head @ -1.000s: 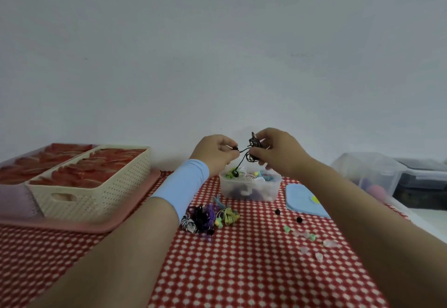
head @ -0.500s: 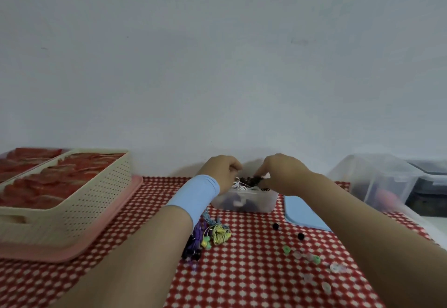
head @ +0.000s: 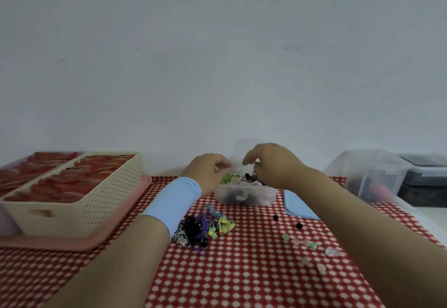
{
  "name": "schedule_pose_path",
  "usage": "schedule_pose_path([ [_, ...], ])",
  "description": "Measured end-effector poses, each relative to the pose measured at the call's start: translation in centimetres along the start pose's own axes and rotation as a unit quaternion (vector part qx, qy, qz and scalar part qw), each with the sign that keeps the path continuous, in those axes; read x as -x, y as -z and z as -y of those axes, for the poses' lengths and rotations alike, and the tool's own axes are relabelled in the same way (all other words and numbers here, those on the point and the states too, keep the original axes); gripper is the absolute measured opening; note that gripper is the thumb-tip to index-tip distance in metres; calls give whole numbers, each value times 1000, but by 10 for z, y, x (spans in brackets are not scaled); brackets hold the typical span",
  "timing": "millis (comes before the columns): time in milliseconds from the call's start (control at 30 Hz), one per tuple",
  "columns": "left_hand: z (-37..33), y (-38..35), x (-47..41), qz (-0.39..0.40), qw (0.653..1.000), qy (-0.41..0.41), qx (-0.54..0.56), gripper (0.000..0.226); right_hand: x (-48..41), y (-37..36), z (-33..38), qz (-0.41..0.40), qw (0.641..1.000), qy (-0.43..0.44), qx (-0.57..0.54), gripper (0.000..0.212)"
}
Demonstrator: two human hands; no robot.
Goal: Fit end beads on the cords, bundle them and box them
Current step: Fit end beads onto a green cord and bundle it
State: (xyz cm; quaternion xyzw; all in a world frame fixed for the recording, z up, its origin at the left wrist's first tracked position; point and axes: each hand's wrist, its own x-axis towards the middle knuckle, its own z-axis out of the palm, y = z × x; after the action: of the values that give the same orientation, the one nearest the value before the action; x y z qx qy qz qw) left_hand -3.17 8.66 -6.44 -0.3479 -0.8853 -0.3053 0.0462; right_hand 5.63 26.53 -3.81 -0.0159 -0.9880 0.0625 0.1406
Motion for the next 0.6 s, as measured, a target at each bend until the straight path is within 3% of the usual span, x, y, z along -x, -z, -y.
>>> schedule_pose_path([
  [133,13,8,30,24,999,34,-26,21,14,-10,51,72,993,29,-87,28],
  [233,21,6,49,58,997,51,-28,23,23,-30,68,142,988,27,-60,21],
  [300,26,3,62,65,996,64,-8,24,31,-39,73,172,984,28,-30,30],
  [467,32,-7,80,61,995,84,13,29,42,-55,71,130,991,4,-23,31],
  [600,21,-5,83,-14,999,46,-15,27,51,-48,59,93,987,-8,-128,31],
])
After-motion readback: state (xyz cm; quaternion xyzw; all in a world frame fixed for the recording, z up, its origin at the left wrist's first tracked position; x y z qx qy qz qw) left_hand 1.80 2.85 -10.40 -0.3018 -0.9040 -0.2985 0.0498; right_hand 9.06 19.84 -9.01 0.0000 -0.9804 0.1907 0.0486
